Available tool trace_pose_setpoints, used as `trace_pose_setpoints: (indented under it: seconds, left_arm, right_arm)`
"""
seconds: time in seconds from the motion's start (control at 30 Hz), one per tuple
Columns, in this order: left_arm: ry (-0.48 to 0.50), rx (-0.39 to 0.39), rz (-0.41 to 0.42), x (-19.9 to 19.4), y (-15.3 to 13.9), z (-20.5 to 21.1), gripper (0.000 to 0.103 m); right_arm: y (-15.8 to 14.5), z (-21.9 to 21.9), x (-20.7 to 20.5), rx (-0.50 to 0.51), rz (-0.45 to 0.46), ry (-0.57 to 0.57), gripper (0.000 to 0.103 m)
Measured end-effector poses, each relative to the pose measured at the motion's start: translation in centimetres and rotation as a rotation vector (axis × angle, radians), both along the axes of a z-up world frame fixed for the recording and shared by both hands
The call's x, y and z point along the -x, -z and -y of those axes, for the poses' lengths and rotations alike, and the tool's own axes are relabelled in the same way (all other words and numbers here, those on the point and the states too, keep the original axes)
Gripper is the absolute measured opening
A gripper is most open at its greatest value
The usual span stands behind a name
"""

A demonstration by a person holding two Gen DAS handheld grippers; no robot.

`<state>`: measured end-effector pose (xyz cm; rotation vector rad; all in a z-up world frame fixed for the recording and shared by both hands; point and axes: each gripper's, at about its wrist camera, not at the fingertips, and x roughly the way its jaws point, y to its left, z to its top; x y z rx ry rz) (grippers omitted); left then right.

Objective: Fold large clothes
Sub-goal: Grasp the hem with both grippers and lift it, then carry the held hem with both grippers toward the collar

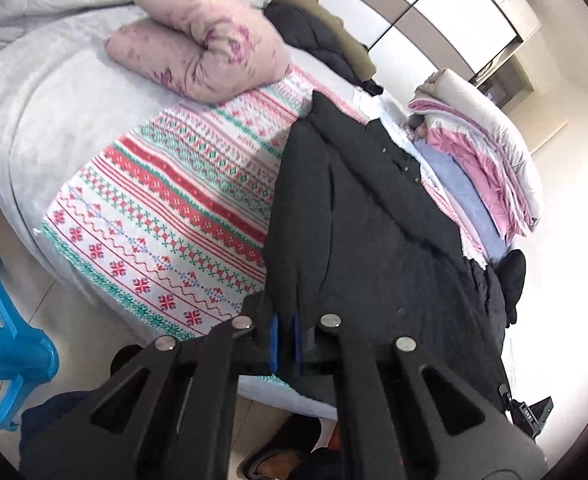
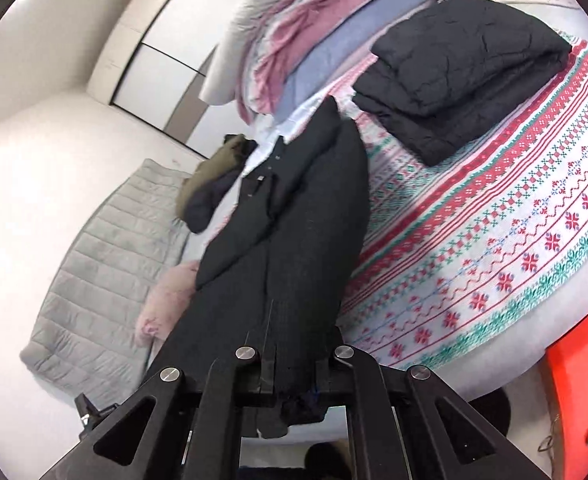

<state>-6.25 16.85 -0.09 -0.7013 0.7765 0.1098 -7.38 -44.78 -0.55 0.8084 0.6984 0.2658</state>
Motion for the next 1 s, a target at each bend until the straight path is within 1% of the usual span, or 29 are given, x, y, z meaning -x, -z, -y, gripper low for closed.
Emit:
trace_pose_setpoints:
  seconds: [0.07, 0.13, 0.27, 0.37, 0.47, 0.57, 0.6, 0.7, 0.8, 0.9, 1.0]
  left_arm:
    - [-0.001, 0.025, 0.015, 0.7, -1.3, -0.3, 0.007]
    - [-0.002, 0.039, 0.044, 1.8, -3.0, -0.4, 0.007]
    - [0.02, 0.019, 0.119, 4.7, -6.5, 0.2, 0.006]
    - [0.024, -0.004, 0.14, 5.3, -6.9, 0.8, 0.006]
    - [0.005, 0.006, 0.108, 3.9, -5.3, 0.4, 0.006]
    - [-0.01, 0.052, 0.069, 2.7, -3.9, -0.5, 0.006]
    - [-0.017, 0.056, 0.065, 2.4, -3.7, -0.9, 0.006]
    - [-0.046, 0.058, 0.074, 1.8, -4.0, -1.8, 0.007]
    - [-0.069, 0.083, 0.091, 0.5, -4.7, -2.6, 0.007]
    - [-0.09, 0.103, 0.102, -1.2, -5.4, -2.8, 0.007]
    - [-0.113, 0.1, 0.114, -3.1, -5.9, -2.8, 0.007]
  right_arm:
    - [-1.2, 0.0, 1.2, -0.017, 0.029, 0.013, 0.008]
    - [-2.8, -0.2, 2.2, -0.008, 0.059, 0.037, 0.008]
    - [-6.3, -0.5, 4.9, -0.046, 0.154, 0.043, 0.008]
    - [-7.8, -1.8, 5.4, -0.039, 0.184, 0.023, 0.008]
    - [-7.7, -2.4, 4.4, -0.038, 0.171, 0.028, 0.008]
    - [-6.6, -2.1, 3.0, -0.078, 0.124, 0.048, 0.008]
    - [-6.6, -1.9, 2.7, -0.092, 0.121, 0.055, 0.008]
    - [-7.0, -1.3, 2.0, -0.139, 0.147, 0.073, 0.008]
    - [-7.7, -1.2, 0.5, -0.182, 0.169, 0.086, 0.009]
    - [-8.4, -1.6, -2.5, -0.233, 0.172, 0.104, 0.009]
    - [-9.3, -3.1, -5.9, -0.243, 0.178, 0.1, 0.009]
